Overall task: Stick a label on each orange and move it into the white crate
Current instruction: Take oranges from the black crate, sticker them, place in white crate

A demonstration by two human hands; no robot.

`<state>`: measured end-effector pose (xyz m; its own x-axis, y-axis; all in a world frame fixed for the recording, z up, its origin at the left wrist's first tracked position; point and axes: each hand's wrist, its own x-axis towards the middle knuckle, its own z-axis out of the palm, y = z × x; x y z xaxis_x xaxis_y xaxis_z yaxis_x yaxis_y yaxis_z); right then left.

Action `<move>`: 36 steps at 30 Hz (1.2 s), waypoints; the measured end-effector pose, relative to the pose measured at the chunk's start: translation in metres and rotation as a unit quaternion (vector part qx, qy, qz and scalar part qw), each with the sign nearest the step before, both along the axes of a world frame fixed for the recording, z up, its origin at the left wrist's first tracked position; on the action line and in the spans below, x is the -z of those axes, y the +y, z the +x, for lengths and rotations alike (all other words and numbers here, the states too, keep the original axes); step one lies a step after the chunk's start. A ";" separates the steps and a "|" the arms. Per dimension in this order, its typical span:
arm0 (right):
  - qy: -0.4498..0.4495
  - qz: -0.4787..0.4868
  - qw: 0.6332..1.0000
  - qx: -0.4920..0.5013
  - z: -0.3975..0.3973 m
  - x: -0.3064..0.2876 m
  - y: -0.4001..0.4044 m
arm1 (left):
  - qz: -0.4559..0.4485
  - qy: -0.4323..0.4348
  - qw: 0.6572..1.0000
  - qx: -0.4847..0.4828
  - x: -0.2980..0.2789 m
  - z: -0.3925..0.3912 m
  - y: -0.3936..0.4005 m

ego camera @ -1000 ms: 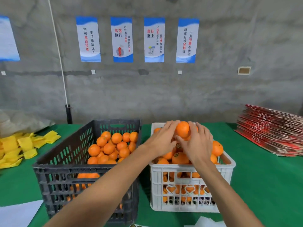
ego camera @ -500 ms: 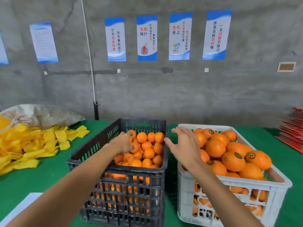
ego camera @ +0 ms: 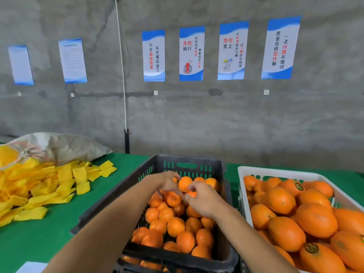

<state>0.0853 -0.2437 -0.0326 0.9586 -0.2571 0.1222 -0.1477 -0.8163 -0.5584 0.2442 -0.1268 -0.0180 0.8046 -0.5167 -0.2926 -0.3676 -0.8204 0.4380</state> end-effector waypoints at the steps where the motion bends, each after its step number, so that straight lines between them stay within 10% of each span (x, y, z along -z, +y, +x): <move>1: -0.003 0.008 1.000 -0.004 0.002 0.001 -0.002 | 0.032 -0.083 0.996 -0.013 -0.004 0.011 -0.006; 16: -0.041 0.063 0.997 -0.021 0.001 0.004 -0.002 | 0.137 -0.147 0.979 0.013 0.022 0.042 -0.017; 22: -0.148 0.006 0.989 0.017 -0.027 -0.018 0.013 | -0.157 -0.189 0.968 0.058 -0.027 -0.049 0.003; 27: -0.305 -0.023 0.951 0.050 -0.089 -0.030 0.033 | -0.459 0.006 0.888 0.031 -0.035 -0.163 0.018; 36: -0.532 -0.034 0.846 -0.028 -0.220 0.007 0.057 | -0.616 0.176 0.764 0.081 -0.002 -0.316 0.054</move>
